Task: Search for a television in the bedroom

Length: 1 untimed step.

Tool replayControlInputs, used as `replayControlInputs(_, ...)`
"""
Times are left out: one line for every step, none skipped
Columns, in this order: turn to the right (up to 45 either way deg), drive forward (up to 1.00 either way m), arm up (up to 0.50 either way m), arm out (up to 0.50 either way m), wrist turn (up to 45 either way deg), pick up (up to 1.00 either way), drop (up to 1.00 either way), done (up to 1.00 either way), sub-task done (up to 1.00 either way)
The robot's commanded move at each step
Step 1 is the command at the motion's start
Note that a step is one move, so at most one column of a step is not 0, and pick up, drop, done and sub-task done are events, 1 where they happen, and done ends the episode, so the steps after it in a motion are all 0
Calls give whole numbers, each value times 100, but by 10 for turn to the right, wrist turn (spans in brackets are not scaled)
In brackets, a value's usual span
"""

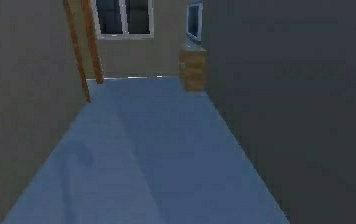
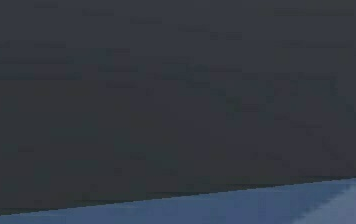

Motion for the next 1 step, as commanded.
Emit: replayControlInputs(0, 100, 0, 0, 0, 0, 0, 0, 0)
